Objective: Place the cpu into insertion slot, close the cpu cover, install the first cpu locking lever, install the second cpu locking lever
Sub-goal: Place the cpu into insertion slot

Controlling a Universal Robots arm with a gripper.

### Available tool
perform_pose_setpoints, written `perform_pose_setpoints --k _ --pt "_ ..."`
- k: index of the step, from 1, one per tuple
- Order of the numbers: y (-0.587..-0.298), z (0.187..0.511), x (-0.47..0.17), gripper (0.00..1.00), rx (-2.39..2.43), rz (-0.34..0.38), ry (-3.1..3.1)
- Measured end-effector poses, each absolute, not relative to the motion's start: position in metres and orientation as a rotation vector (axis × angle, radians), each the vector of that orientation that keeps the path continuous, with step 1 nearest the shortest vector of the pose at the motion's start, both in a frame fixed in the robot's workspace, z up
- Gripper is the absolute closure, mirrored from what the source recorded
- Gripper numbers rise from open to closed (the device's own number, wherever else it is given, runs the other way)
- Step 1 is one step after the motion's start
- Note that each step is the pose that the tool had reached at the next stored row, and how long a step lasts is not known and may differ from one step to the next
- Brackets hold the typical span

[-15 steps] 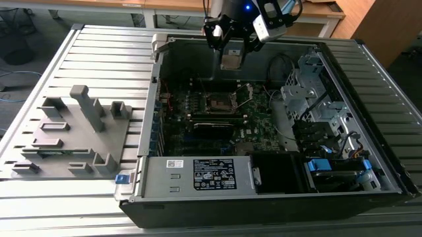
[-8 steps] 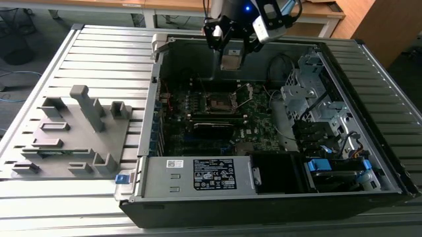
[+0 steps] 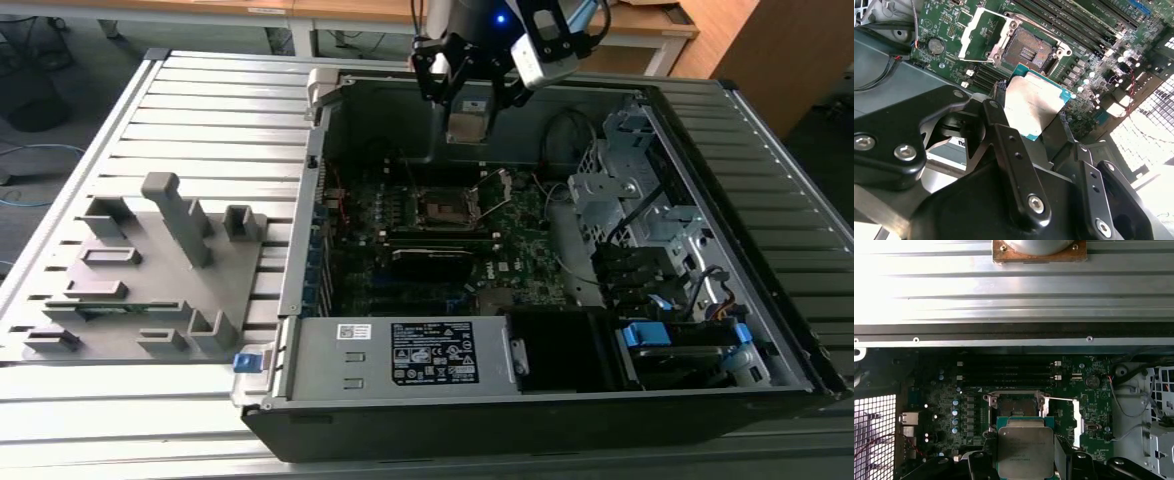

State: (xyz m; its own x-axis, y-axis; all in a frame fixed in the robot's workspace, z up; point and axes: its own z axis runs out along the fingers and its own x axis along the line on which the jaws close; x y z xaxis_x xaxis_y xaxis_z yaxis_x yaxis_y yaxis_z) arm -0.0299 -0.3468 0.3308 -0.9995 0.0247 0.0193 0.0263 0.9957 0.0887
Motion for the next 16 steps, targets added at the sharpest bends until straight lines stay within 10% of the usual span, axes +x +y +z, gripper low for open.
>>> perform_pose_setpoints --k 16 --pt "-0.3468 0.3265 -0.0300 0.46 -0.040 -0.139 -3.120"
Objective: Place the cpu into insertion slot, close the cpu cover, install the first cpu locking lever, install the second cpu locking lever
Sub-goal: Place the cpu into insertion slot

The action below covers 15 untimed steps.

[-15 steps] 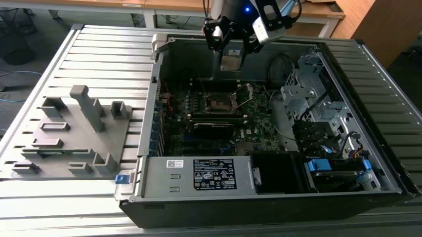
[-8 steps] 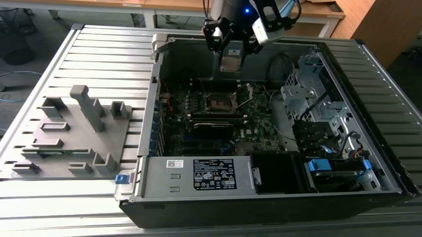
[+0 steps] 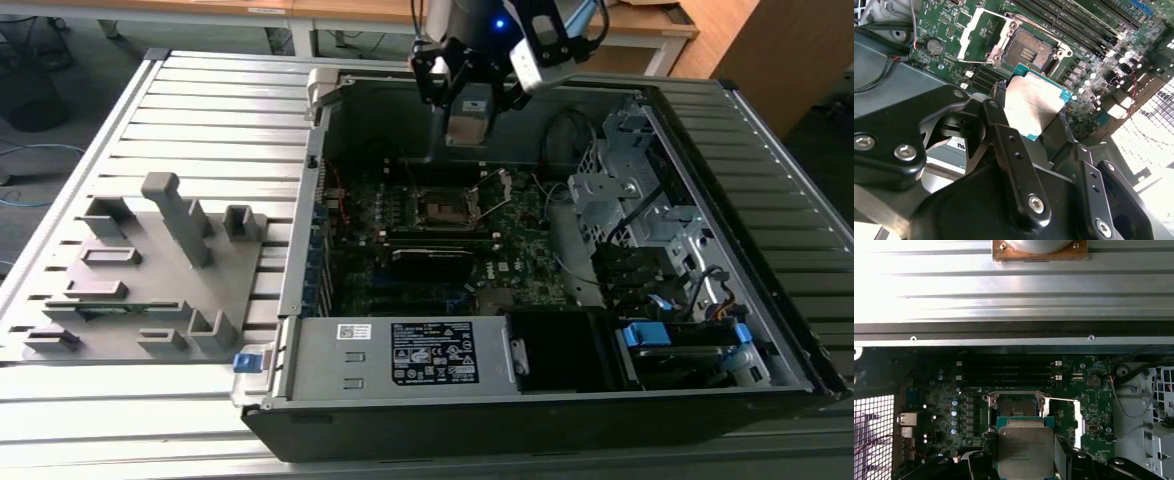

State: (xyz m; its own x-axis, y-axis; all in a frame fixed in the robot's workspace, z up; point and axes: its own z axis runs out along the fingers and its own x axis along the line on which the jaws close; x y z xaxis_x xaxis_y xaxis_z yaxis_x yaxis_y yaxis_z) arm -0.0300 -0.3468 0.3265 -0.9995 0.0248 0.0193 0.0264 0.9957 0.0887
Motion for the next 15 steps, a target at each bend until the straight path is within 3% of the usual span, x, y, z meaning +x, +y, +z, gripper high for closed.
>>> perform_pose_setpoints --k 15 --pt "-0.3468 0.3231 -0.0300 0.46 -0.040 -0.139 -3.120"
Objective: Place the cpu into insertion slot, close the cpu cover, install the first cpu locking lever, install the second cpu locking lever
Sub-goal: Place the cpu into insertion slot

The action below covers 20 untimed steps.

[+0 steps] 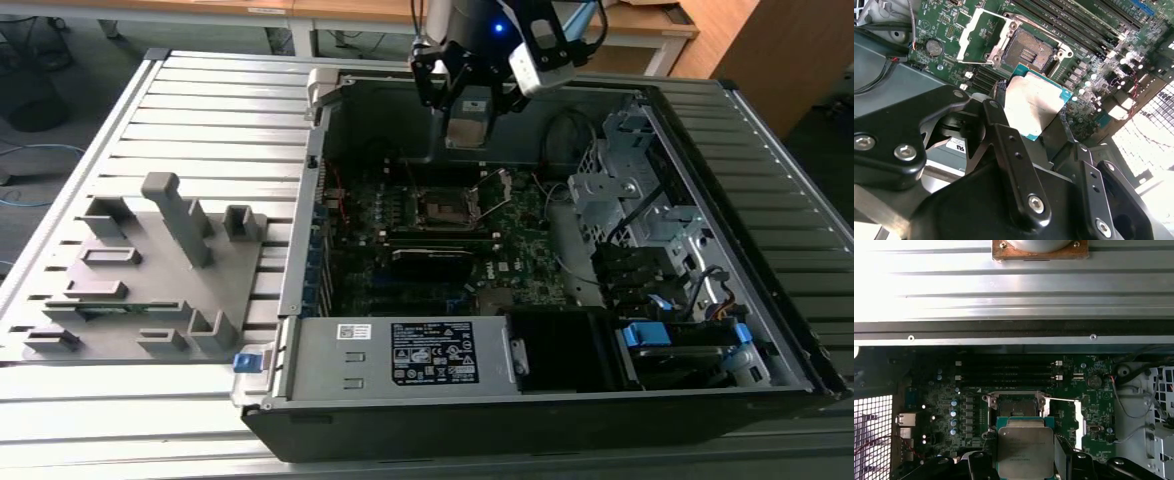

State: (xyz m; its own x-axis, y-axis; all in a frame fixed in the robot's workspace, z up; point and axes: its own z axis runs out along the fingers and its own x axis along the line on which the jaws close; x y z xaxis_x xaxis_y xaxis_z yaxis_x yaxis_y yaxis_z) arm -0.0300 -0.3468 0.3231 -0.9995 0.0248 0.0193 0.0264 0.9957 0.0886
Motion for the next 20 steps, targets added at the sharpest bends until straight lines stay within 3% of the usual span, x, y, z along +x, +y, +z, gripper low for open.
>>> perform_pose_setpoints --k 20 --pt "-0.3468 0.3199 -0.0301 0.46 -0.040 -0.139 -3.120"
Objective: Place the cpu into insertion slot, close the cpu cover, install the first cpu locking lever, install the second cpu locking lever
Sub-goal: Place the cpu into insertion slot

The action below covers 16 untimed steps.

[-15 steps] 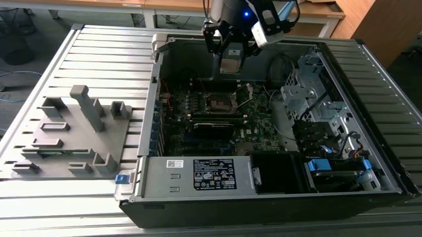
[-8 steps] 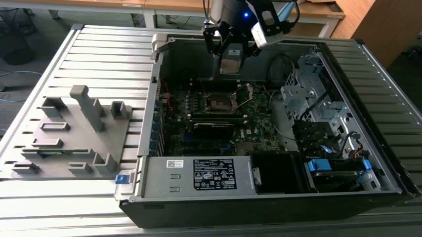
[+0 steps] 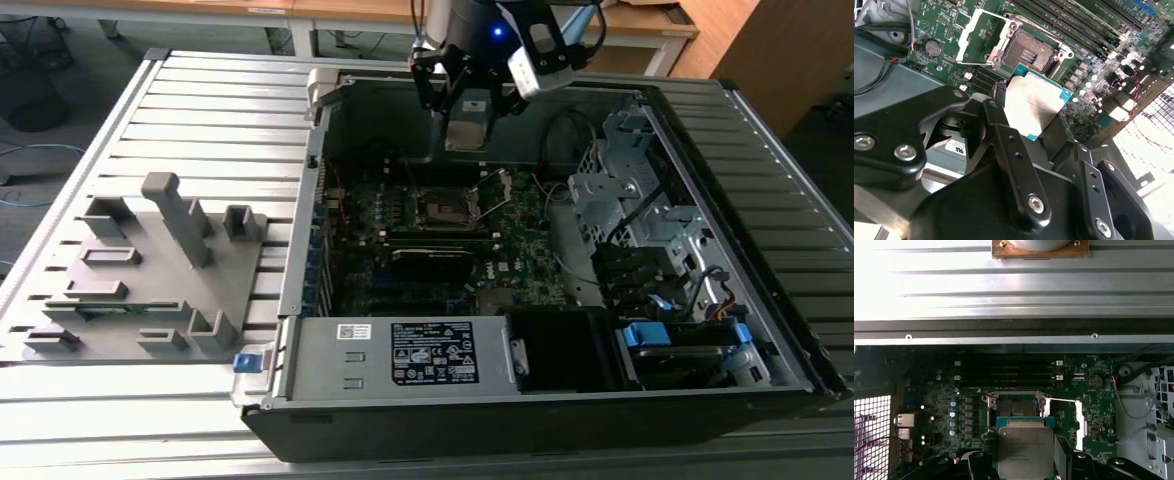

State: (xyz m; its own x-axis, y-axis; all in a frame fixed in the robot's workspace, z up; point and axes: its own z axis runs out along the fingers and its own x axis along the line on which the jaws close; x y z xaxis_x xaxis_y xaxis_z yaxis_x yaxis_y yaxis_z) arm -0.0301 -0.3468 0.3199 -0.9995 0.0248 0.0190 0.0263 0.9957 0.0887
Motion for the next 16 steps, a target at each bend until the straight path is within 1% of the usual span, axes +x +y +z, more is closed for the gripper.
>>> perform_pose_setpoints --k 16 --pt "-0.3468 0.3166 -0.0301 0.46 -0.040 -0.139 -3.121"
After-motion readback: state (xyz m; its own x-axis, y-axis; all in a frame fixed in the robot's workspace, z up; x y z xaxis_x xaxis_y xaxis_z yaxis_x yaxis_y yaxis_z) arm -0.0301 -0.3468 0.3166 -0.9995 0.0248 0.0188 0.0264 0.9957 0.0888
